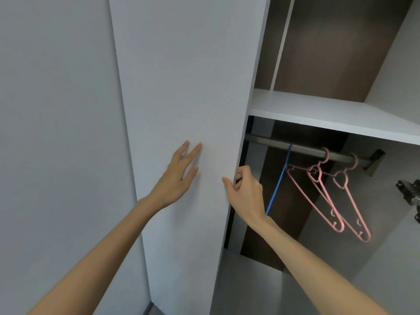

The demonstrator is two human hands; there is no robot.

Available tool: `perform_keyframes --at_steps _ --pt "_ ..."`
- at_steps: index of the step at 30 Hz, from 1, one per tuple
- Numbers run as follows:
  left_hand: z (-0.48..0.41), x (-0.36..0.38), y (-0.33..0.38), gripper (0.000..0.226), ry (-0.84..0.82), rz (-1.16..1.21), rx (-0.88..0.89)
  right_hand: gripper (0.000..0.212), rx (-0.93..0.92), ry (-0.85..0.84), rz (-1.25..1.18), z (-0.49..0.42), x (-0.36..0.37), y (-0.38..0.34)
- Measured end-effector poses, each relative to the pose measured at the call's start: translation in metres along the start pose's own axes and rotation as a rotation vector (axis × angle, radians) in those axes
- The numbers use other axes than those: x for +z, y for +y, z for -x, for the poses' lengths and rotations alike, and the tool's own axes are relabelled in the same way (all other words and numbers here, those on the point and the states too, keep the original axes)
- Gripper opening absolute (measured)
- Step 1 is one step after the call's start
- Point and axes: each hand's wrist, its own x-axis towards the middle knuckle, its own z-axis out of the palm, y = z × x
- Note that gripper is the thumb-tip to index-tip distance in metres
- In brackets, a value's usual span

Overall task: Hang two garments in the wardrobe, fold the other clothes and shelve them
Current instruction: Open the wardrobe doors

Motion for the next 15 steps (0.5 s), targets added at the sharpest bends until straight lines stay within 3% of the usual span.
perform_keyframes --at_steps 15 --pt "0.093 -0.098 0.065 0.06 0.102 0.322 -0.109 0.037 -0.3 -0.184 -0.086 0.106 0.037 -0.101"
